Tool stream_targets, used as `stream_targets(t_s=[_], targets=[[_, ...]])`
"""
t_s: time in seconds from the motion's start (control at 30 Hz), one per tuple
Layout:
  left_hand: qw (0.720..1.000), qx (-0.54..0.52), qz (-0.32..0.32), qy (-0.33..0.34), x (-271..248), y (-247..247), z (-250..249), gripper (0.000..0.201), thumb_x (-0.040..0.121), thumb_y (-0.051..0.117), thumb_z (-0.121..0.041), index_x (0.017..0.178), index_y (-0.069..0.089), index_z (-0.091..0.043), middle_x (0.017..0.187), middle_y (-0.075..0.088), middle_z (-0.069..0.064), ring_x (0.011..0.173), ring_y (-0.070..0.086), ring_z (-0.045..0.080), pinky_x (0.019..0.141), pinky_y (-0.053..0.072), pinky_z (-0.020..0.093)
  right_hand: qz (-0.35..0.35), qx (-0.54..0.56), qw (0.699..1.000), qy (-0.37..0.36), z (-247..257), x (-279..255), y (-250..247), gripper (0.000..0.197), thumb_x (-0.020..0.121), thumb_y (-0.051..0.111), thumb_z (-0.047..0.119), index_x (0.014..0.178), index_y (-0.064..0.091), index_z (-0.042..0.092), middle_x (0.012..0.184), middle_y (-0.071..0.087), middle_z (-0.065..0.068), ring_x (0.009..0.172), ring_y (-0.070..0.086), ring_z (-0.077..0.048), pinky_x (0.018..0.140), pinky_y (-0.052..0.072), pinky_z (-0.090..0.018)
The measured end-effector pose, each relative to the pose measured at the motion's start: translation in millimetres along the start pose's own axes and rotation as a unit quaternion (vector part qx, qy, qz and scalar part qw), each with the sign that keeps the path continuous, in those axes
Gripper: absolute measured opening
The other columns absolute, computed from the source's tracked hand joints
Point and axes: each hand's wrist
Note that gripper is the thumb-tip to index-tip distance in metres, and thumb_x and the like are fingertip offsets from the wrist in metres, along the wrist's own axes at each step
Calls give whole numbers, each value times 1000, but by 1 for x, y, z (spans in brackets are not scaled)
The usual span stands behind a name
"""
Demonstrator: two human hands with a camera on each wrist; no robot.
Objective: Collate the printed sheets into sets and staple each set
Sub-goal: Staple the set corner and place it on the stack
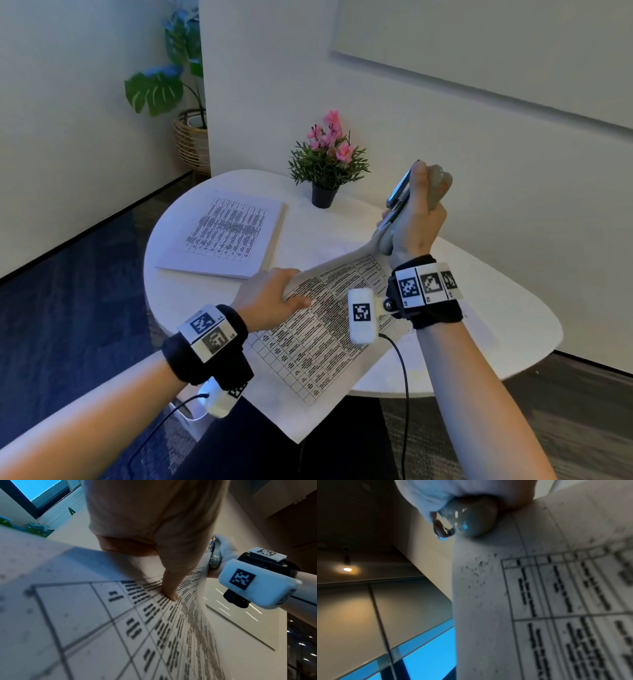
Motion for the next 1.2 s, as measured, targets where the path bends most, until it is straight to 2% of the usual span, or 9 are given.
stream_targets(t_s=[0.2,0.3,0.57,0.63,0.77,0.87,0.93,1.03,1.2], targets=[[996,-19,-46,-77,2,-6,35,40,88,64,-40,124,56,-24,60,54,-10,45,51,6,43,35,18,22,-266,949,165,-63,51,-33,56,66,69,35,108,51,3,89,60,-12,75,57,-24,69,50,-36],[992,-32,-59,-107,-1,-15,60,33,87,66,-40,112,60,-20,61,54,-6,48,52,10,46,37,20,107,-463,853,217,-105,53,-57,17,86,59,18,78,46,10,74,49,-9,56,42,-17,50,33,-25],[966,-175,-99,-160,-1,-36,92,33,84,70,-32,112,61,-15,82,67,-1,69,63,18,64,54,33,216,-691,669,167,-164,33,-75,38,85,69,27,56,51,9,50,46,-3,44,41,-14,41,34,-20],[958,-211,-106,-161,1,-40,93,32,84,70,-29,111,61,-14,89,69,3,75,66,20,67,56,36,187,-660,716,129,-164,26,-68,29,88,65,31,72,62,6,69,61,-10,59,56,-20,61,53,-29],[931,-291,-143,-169,8,-49,92,31,85,70,-24,112,61,-12,100,70,6,90,67,22,84,55,43,214,-408,881,109,-150,3,-37,41,91,48,56,106,64,21,122,61,-2,101,57,-16,91,45,-35],[890,-375,-181,-185,14,-56,92,29,86,69,-21,112,60,-12,102,69,6,92,67,22,85,55,43,333,-271,857,285,-155,-26,-6,69,80,48,74,129,51,24,133,54,3,121,52,-20,95,46,-44],[875,-393,-214,-184,18,-62,100,26,86,69,-21,110,61,-15,103,69,6,93,67,21,85,54,42,348,-277,848,287,-165,-34,5,105,63,65,77,144,35,17,148,39,-3,132,42,-24,105,39,-49],[873,-387,-234,-184,22,-66,124,26,91,63,-24,114,60,-13,106,68,5,96,66,21,86,53,40,342,-317,861,203,-161,-33,30,68,95,55,34,148,24,5,154,26,-6,141,27,-23,115,25,-38],[893,-201,-280,-288,13,-37,191,37,94,56,-27,122,59,-4,122,61,16,112,56,31,96,44,41,279,-334,892,120,-167,-5,80,28,97,42,7,123,49,4,123,55,-10,118,51,-27,94,40,-29]])
Point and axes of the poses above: each hand's wrist, its own x-axis towards the middle knuckle, its own y-axis out of the palm, z = x × y
